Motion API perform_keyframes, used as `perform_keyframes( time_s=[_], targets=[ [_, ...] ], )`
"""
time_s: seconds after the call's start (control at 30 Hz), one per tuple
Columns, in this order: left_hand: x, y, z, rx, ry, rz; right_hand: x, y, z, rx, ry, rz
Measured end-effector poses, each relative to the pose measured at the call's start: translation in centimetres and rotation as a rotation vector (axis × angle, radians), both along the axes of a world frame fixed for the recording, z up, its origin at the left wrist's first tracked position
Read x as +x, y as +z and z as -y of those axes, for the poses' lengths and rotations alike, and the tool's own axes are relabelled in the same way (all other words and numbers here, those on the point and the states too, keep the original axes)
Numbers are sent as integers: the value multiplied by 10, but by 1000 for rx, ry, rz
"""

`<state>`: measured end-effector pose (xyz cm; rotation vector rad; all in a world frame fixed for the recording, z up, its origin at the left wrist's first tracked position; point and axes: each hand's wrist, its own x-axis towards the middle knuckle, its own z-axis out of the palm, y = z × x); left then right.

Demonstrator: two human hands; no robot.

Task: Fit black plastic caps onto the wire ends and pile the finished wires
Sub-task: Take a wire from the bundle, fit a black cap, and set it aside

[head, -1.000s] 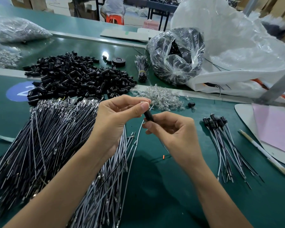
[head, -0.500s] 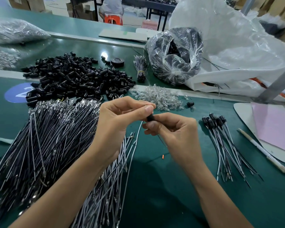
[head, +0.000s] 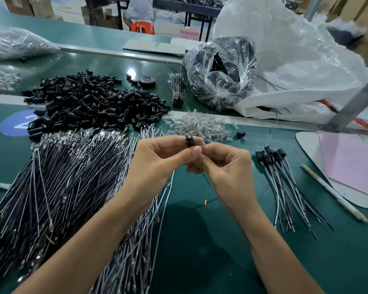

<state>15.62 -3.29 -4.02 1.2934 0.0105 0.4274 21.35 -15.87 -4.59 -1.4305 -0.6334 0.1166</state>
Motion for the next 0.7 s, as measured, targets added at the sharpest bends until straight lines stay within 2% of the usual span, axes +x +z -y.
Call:
perform_keyframes(
  time_s=[0.23, 0.7],
  targets=[
    [0, 4, -1, 17, 49, 58, -1, 0, -3, -36, 7, 8],
    [-2, 3, 0, 95, 69, 164, -4, -2, -5, -70, -56, 170]
  ],
)
